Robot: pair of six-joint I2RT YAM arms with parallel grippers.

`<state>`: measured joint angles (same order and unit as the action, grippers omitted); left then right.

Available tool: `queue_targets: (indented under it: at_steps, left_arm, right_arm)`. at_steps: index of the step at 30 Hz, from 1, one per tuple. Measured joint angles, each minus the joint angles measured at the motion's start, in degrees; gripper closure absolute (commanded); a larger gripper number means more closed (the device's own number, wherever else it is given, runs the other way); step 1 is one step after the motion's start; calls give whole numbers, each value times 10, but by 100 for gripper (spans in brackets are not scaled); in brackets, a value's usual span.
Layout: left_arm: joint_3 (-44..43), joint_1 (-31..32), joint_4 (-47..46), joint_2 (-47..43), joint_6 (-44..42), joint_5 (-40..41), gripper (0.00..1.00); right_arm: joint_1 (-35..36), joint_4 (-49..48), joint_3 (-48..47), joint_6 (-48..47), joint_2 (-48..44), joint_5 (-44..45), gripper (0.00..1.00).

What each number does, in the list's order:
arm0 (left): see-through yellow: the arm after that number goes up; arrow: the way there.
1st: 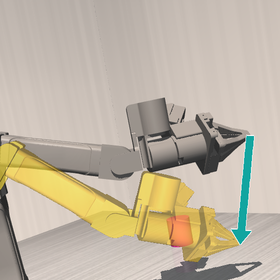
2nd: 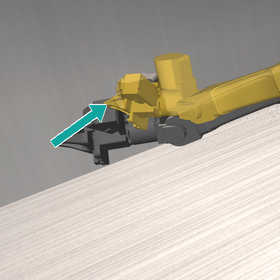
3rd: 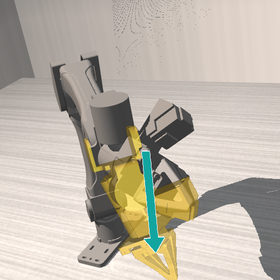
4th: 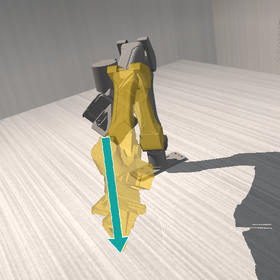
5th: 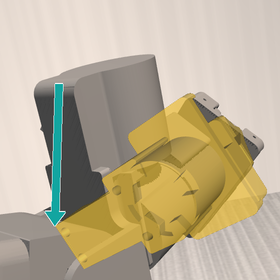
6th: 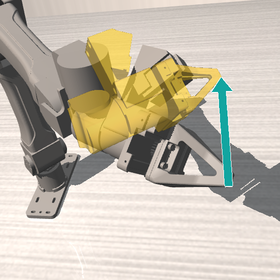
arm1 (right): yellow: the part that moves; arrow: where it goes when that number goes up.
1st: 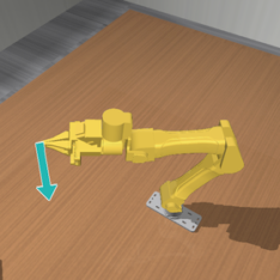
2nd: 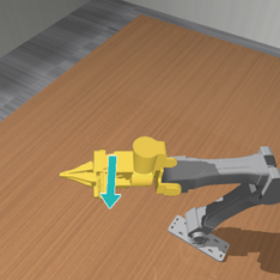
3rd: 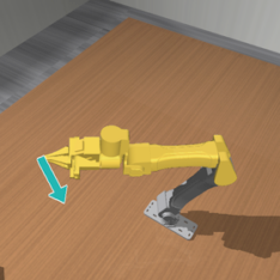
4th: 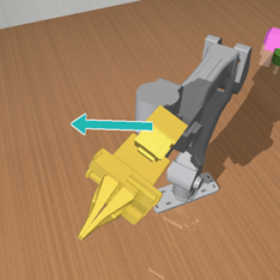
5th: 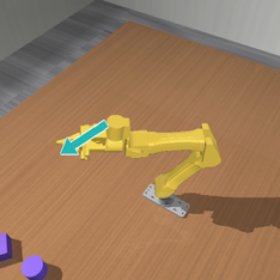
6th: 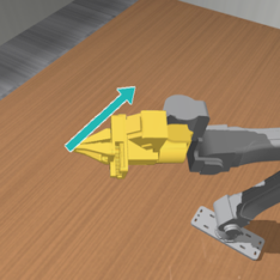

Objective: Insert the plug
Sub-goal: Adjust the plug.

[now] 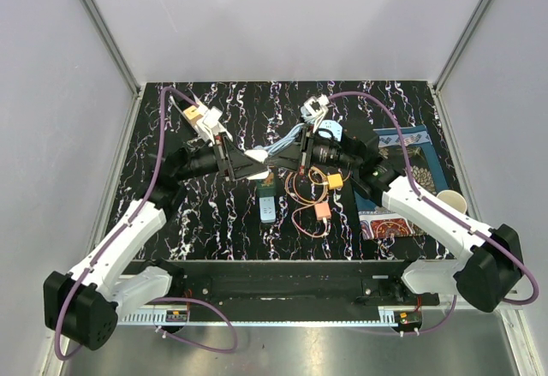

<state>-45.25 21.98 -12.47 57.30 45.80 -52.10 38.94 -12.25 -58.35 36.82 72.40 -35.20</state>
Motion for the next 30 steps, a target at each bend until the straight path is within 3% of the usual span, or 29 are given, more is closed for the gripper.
queue_targets:
  at_steps: [2,6,7,10,13,14,17,23,30]
  left_arm:
    - [0,5,-11,6,10,-2,71]
    - [12,7,-58,15,43,-5,87]
    - [17,6,-74,18,52,-5,97]
    - [24,6,-97,24,69,-6,100]
    - [27,6,-105,25,76,-6,100]
    - [27,6,-105,25,77,-6,100]
    - [27,9,-103,23,77,-10,100]
    - [28,13,-94,11,71,-10,100]
    - [45,12,-110,6,85,-2,100]
  right_arm:
    - [0,-5,0,0,2,-3,100]
    - [-3,-16,0,1,4,-5,100]
    - [-5,-17,0,1,4,-7,100]
    - [-8,-16,1,2,4,-9,93]
    - [-8,-19,3,3,4,-9,72]
    - [-8,-21,4,4,4,-9,59]
    - [-8,-28,8,2,3,-3,51]
    - [-9,-31,14,1,-2,-3,55]
    - [-13,-68,33,29,-2,-26,77]
